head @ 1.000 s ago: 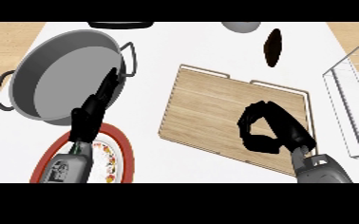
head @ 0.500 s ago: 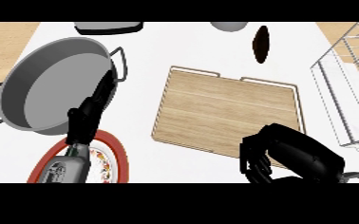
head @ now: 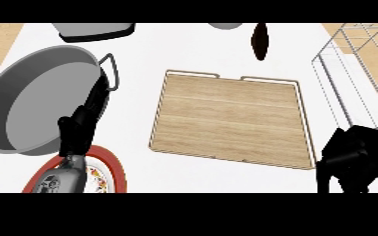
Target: Pick the pear from the tray and place it in the tiered shelf
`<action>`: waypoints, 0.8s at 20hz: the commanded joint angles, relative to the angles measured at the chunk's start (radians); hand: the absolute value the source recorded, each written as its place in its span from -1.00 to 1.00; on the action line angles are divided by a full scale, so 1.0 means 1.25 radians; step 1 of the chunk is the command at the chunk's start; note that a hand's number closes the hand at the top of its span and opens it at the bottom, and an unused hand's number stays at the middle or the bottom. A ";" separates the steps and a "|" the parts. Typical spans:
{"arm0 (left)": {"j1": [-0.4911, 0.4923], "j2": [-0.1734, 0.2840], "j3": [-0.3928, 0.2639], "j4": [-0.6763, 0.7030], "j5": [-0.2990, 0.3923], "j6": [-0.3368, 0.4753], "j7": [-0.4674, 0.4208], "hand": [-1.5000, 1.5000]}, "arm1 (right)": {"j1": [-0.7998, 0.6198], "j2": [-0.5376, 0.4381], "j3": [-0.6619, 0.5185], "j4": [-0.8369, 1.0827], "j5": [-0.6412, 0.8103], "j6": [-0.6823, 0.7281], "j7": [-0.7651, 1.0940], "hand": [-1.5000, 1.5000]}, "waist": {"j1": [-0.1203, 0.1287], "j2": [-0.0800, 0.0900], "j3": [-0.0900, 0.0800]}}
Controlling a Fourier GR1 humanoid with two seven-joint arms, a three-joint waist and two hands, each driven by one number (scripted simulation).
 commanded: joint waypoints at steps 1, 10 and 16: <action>0.016 0.005 0.013 -0.005 0.006 0.004 -0.005 0.00 | 0.007 -0.068 -0.151 0.039 -0.077 0.048 -0.117 1.00 | -0.013 0.005 -0.001; 0.023 0.006 0.003 -0.016 -0.002 0.000 -0.023 0.00 | 0.015 -0.199 -0.469 0.294 -0.259 0.139 -0.282 1.00 | 0.010 0.017 -0.006; 0.023 0.007 -0.013 -0.039 0.008 -0.025 -0.014 0.00 | 0.044 -0.296 -0.592 0.466 -0.334 0.239 -0.319 1.00 | 0.053 0.020 -0.007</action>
